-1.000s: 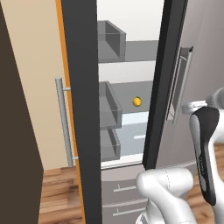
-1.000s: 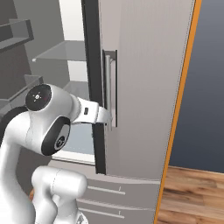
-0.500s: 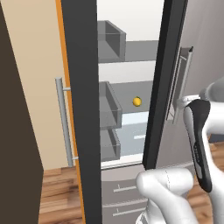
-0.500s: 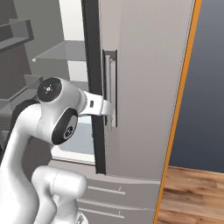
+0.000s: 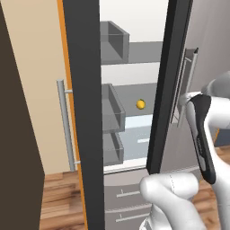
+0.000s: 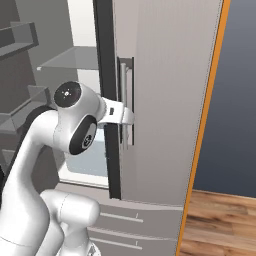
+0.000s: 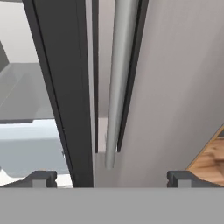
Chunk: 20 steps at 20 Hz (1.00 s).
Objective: Retrieve a lemon from the fridge and place it on the cutting board with the fish.
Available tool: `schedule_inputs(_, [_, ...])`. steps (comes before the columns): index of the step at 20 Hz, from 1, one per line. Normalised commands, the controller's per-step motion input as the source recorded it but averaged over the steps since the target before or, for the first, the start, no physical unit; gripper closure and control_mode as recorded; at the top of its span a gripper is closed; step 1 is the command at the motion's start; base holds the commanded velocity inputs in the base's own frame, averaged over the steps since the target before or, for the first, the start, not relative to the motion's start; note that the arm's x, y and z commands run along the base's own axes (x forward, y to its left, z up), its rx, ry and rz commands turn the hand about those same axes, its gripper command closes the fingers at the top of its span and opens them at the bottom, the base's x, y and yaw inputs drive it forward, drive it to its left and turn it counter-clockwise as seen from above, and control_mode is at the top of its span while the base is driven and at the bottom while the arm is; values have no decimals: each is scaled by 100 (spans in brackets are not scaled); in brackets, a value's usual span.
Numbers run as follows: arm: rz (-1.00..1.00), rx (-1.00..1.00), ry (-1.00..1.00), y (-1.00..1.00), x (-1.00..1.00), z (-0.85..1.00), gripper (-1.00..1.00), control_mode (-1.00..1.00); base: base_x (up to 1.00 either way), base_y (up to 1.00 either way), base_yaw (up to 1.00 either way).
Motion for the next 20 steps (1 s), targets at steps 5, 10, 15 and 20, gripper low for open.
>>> schedule_inputs(5, [0, 0, 0, 0, 44, 0, -100, -100, 0, 0, 0])
schedule_inputs(10, [0, 0, 0, -2, 60, 0, -100, -100, 0, 0, 0])
schedule_inputs(15, [1, 0, -2, -11, 46, 0, -100, -100, 0, 0, 0])
schedule_inputs(20, [2, 0, -5, -15, 32, 0, -100, -100, 0, 0, 0])
